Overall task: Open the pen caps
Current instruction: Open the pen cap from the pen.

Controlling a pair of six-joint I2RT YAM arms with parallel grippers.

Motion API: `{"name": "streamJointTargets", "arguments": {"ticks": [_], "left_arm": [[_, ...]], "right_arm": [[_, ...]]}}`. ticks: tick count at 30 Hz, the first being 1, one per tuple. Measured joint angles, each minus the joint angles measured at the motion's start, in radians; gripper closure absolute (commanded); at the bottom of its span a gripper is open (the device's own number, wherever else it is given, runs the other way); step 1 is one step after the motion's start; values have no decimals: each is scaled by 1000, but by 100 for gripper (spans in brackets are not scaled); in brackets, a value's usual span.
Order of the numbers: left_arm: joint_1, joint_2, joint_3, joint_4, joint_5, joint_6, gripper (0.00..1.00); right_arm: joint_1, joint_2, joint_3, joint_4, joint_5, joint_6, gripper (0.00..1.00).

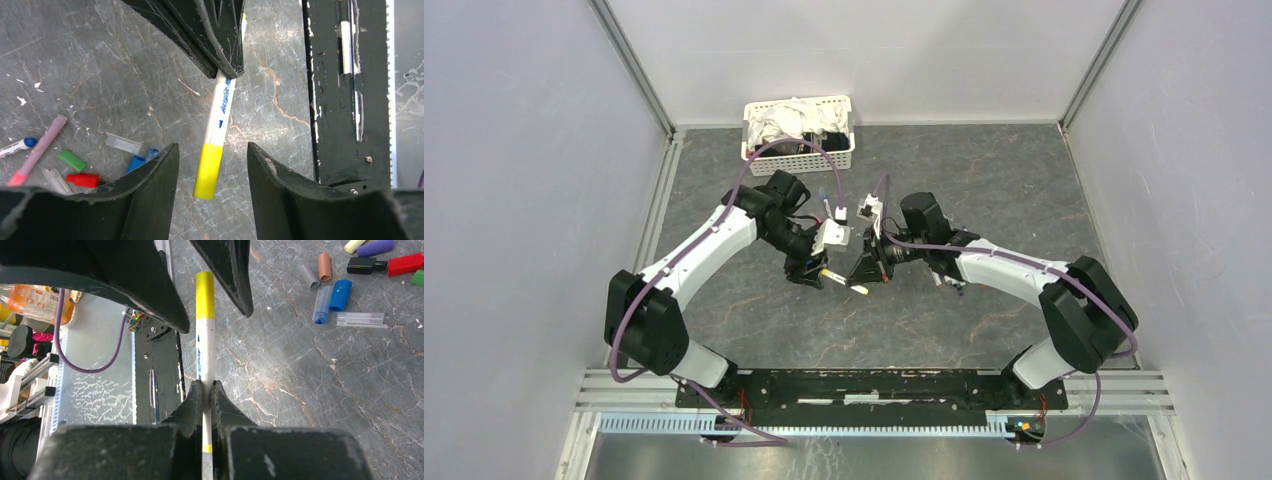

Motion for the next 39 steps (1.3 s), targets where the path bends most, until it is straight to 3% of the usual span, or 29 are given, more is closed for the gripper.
{"name": "streamJointTargets", "arguments": {"ticks": [6,9,12,14,17,23,34,39], "left_arm": [[-21,32,-1,-3,-61,8,79],[-33,33,-2,-13,-85,14,92],[-47,32,-2,-11,-102,14,96],[-56,32,-2,-4,-102,14,97],[-65,32,-2,1,-101,14,98],[-64,29,-2,-7,-105,14,98],[-68,0,13,-18,-140,47,98],[142,45,199,-138,-196,117,98]], "right_arm": [[0,0,16,-5,0,-1,98],[0,3,20,-10,5,-10,78],[2,15,27,-20,6,-6,60],[18,34,31,-1,4,17,57],[48,79,33,61,-3,68,63],[77,158,29,221,-30,211,99],[51,81,-86,317,-36,232,100],[-46,-40,-242,100,13,114,100]]}}
